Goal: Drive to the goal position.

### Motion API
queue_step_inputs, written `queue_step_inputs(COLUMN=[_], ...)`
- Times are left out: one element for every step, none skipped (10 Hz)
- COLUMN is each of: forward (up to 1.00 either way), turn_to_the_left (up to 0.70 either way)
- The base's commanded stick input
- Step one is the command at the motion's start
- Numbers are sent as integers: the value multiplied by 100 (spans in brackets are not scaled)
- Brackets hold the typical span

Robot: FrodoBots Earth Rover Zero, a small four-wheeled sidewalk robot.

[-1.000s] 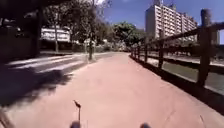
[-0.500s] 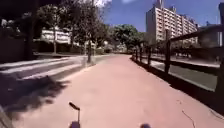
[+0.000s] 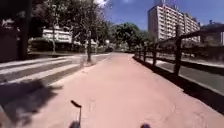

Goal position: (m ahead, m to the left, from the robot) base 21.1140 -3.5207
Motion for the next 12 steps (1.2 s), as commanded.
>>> queue_step_inputs(forward=[85,85,85,85,85,85,85,85,85,85,85,85], turn_to_the_left=[-33,-34,-34,-30,-2,0,0,0,0,0,0,0])
